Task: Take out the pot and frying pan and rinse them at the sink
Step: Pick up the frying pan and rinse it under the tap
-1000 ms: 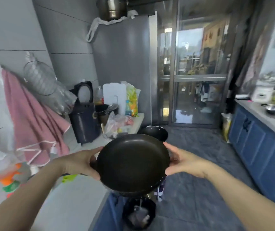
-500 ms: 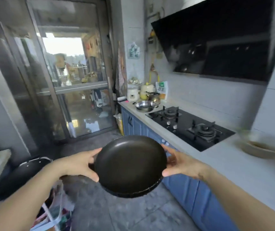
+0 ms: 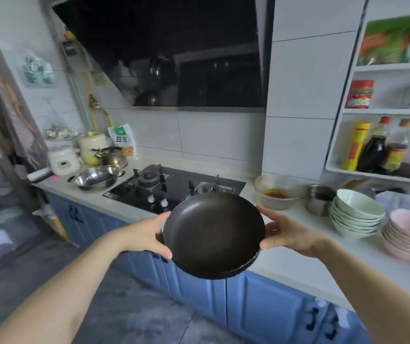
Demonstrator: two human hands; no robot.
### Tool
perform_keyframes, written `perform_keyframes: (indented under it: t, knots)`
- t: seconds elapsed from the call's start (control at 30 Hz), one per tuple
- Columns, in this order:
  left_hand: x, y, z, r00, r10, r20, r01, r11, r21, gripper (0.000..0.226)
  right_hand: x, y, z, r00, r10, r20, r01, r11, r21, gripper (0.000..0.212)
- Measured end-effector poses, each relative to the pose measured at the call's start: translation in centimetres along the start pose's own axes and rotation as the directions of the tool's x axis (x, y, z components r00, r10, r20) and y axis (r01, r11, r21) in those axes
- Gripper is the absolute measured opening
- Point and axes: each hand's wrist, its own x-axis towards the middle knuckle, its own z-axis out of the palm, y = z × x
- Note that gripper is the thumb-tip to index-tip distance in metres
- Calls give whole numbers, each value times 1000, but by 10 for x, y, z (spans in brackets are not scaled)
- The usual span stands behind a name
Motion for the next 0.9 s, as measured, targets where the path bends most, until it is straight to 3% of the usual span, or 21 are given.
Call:
perform_keyframes:
  t: [0.07,0.2,0.37,0.77,0.9]
  knots:
    - [42,4,-6,999,22,27,-22,1000,18,115,8,14,-18,1000,11,-23,-10,999,33,106]
    - [116,9,-7,999,31,20,-32,998,46,123,25,36,-50,997,23,-69,-18,996,82,91]
    - [190,10,-2,998,26,59,-29,998,49,117,57,69,-81,987,95,-133,-78,989,125,80]
    - [317,-8,31,993,-30,111,28,999,21,103,136,169,-143,970,225,-91,-212,968,131,85]
    - [344,-18,44,990,-71,120,70,997,15,114,148,190,-149,956,273,-108,-257,957,135,82]
